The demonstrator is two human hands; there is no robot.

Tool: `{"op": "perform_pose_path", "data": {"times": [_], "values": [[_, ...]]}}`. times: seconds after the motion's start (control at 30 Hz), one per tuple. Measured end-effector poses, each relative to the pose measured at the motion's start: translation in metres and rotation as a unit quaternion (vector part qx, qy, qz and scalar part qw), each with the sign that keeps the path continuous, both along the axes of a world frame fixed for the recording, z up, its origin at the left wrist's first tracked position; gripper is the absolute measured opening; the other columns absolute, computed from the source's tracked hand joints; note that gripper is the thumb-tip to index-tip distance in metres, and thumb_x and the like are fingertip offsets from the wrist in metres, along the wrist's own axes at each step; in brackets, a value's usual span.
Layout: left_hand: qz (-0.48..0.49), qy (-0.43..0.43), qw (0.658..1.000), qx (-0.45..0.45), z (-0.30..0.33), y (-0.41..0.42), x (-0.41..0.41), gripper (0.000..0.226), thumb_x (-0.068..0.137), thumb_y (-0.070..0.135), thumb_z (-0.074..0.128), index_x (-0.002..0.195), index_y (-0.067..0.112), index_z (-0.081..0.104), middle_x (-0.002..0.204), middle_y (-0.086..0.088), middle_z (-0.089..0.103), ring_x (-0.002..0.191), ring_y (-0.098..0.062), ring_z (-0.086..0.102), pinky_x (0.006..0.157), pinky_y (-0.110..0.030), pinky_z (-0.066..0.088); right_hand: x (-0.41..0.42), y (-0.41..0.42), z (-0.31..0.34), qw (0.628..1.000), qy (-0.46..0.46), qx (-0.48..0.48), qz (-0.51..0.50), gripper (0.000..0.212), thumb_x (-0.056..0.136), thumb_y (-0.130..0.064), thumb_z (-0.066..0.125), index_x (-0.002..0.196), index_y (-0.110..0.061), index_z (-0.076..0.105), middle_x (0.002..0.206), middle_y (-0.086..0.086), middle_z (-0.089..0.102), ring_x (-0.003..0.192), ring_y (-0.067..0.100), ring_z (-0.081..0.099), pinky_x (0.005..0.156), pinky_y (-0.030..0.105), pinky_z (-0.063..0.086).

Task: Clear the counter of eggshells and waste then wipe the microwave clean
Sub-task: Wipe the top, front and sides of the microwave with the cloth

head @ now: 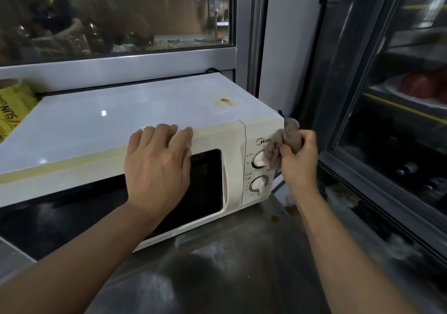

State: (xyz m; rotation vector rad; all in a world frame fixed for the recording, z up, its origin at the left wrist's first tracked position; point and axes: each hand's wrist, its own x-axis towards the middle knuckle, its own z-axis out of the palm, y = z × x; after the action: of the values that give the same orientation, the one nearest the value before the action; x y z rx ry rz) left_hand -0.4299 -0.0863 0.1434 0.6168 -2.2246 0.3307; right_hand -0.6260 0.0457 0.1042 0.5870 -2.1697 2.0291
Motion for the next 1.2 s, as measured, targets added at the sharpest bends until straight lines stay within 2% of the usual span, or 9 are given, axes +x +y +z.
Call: {"op": "perform_pose_path", "data": {"times": [0.17,0.3,0.43,0.5,0.63,0.8,0.97,1.1,1.2], "values": [[0.000,0.000,1.000,-0.008,0.000,0.000,0.000,0.025,0.083,0.011,0.056,0.106,0.009,0.065,0.099,-0.015,0.064,0.085,-0.036,0.055,0.081,-0.043,0.038,0.002,-0.001,-0.044,0.993,-0.097,-0.063,-0.024,0.014,0.089,0.004,0.048,0.091,-0.010,0.045,0.077,-0.003,0.052,0.070,0.009,0.054,0.056,0.008,0.046],[0.000,-0.009,1.000,-0.006,0.001,0.001,0.000,0.024,0.084,0.010,0.056,0.107,0.009,0.064,0.099,-0.015,0.063,0.085,-0.036,0.055,0.082,-0.043,0.038,0.016,-0.013,-0.058,0.981,-0.160,-0.067,-0.091,0.017,0.087,0.001,0.052,0.091,-0.013,0.044,0.094,0.009,0.057,0.087,0.024,0.058,0.072,0.021,0.051],[0.006,-0.007,1.000,-0.002,0.000,0.002,0.000,0.024,0.086,0.010,0.055,0.108,0.009,0.064,0.100,-0.015,0.063,0.086,-0.036,0.055,0.083,-0.042,0.038,0.049,-0.023,-0.061,0.993,-0.057,-0.018,-0.106,0.023,0.081,0.004,0.061,0.095,-0.009,0.048,0.120,0.012,0.040,0.116,0.027,0.047,0.100,0.023,0.037],[0.009,-0.004,1.000,0.001,0.000,0.002,-0.001,0.024,0.087,0.011,0.054,0.108,0.009,0.064,0.100,-0.015,0.063,0.086,-0.035,0.054,0.083,-0.042,0.037,0.064,-0.026,-0.062,0.995,-0.006,-0.006,-0.097,0.020,0.079,0.002,0.064,0.095,-0.004,0.052,0.123,0.016,0.043,0.123,0.033,0.043,0.108,0.036,0.034],[0.011,-0.004,1.000,-0.003,-0.002,0.003,-0.003,0.024,0.088,0.011,0.051,0.109,0.009,0.064,0.099,-0.015,0.063,0.085,-0.035,0.054,0.082,-0.042,0.037,0.079,-0.022,-0.065,0.994,0.083,-0.006,-0.074,0.012,0.075,0.004,0.067,0.083,0.001,0.058,0.102,0.006,0.049,0.104,0.028,0.051,0.093,0.017,0.036],[0.011,-0.014,1.000,-0.010,-0.001,0.000,0.000,0.026,0.088,0.013,0.051,0.111,0.011,0.063,0.101,-0.014,0.063,0.087,-0.035,0.054,0.083,-0.042,0.036,0.059,-0.019,-0.059,0.998,0.005,0.013,-0.057,0.019,0.076,0.002,0.068,0.086,-0.006,0.054,0.102,0.004,0.049,0.107,0.026,0.053,0.096,0.035,0.044],[0.010,-0.013,1.000,-0.011,0.000,0.001,0.000,0.026,0.086,0.013,0.053,0.110,0.010,0.064,0.100,-0.014,0.063,0.086,-0.035,0.055,0.082,-0.043,0.038,0.032,-0.008,-0.057,0.996,-0.011,0.045,-0.079,0.031,0.074,0.007,0.065,0.090,-0.015,0.049,0.106,0.004,0.050,0.095,0.018,0.052,0.075,-0.007,0.031],[0.011,-0.014,1.000,-0.012,0.000,0.001,0.000,0.026,0.087,0.014,0.050,0.110,0.010,0.063,0.099,-0.013,0.063,0.086,-0.035,0.054,0.083,-0.042,0.038,0.014,-0.003,-0.052,0.988,-0.086,0.061,-0.113,0.019,0.080,0.001,0.059,0.098,-0.006,0.055,0.112,0.017,0.056,0.102,0.030,0.057,0.095,0.035,0.045],[0.010,-0.008,1.000,-0.012,-0.001,0.001,-0.001,0.026,0.088,0.014,0.050,0.110,0.010,0.064,0.099,-0.014,0.063,0.086,-0.035,0.055,0.083,-0.043,0.039,0.038,-0.012,-0.045,0.987,-0.036,0.057,-0.148,0.022,0.076,0.007,0.058,0.097,0.001,0.056,0.114,0.020,0.054,0.106,0.033,0.053,0.093,0.028,0.037]]}}
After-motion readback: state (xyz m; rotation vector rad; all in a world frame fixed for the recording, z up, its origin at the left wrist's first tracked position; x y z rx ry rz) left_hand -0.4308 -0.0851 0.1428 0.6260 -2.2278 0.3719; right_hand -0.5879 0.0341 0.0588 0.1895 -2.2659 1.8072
